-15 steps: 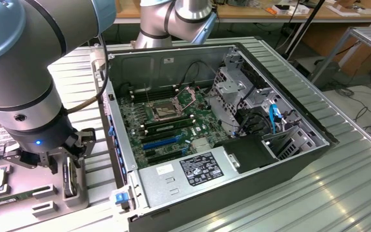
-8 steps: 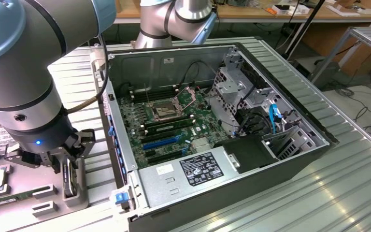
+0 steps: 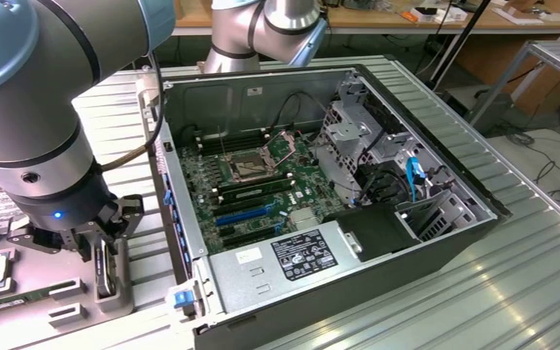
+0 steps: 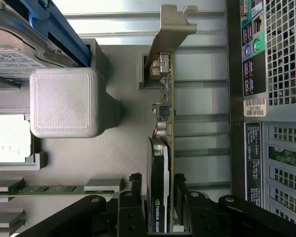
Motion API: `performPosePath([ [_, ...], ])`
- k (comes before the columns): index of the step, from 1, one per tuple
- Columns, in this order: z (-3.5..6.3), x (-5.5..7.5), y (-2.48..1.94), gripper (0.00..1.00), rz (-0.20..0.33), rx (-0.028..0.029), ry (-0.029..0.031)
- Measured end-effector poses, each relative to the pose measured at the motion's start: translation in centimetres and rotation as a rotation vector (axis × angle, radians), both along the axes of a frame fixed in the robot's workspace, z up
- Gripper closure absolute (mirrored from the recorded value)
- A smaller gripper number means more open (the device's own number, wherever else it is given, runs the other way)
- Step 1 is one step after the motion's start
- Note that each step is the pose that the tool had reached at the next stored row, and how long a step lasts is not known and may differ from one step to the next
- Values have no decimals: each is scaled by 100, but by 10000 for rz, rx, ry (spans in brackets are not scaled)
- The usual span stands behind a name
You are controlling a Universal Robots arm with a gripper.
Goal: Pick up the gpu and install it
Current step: 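Pick up the gpu and move the gpu toward the slot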
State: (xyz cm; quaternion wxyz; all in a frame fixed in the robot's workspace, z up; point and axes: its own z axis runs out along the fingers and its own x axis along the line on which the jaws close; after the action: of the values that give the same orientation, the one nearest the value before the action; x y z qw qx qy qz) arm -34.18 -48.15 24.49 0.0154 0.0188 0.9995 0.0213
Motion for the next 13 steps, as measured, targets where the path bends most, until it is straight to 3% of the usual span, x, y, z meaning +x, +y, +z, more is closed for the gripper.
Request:
performPosePath([
  [2,0,0,0,63,0,0,-1],
  [3,0,0,0,70,0,0,0],
  [13,0,0,0,73,0,0,0],
])
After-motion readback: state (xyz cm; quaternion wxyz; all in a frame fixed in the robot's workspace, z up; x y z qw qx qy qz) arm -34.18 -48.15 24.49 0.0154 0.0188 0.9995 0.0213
